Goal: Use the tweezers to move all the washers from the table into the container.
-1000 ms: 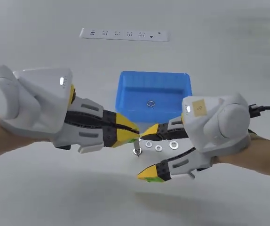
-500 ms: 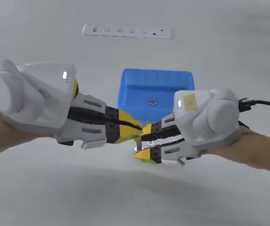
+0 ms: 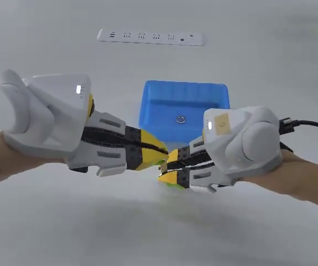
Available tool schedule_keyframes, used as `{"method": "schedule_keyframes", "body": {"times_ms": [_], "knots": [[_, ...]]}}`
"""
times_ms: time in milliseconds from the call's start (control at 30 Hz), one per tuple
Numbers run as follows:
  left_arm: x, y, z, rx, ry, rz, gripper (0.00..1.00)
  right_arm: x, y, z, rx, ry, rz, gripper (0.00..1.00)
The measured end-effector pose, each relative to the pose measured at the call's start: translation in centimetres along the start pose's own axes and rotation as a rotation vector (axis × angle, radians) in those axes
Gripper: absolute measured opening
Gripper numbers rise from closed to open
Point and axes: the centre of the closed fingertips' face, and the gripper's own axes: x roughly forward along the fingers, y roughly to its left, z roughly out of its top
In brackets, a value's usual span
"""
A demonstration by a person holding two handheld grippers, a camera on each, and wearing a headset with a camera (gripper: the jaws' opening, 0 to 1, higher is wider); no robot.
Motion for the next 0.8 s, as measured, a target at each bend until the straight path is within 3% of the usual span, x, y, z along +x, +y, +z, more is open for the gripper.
{"method": "schedule_keyframes", "body": {"times_ms": [100,267,500,800], "knots": [[0.0,-0.2,-0.1,-0.037,0.000,0.003,0.05,0.0,0.1,0.0,-0.007,0.003,-0.008,0.10],[-0.3,-0.2,-0.3,-0.051,0.010,0.022,0.07,0.0,0.2,0.1,0.006,-0.005,-0.014,0.09],[-1.1,-0.7,0.3,-0.085,-0.005,0.026,0.16,-0.2,0.4,0.5,0.020,-0.018,-0.019,0.09],[-2.4,-0.7,0.7,-0.103,-0.013,0.068,0.27,-1.0,0.4,1.2,0.031,-0.033,-0.037,0.09]]}}
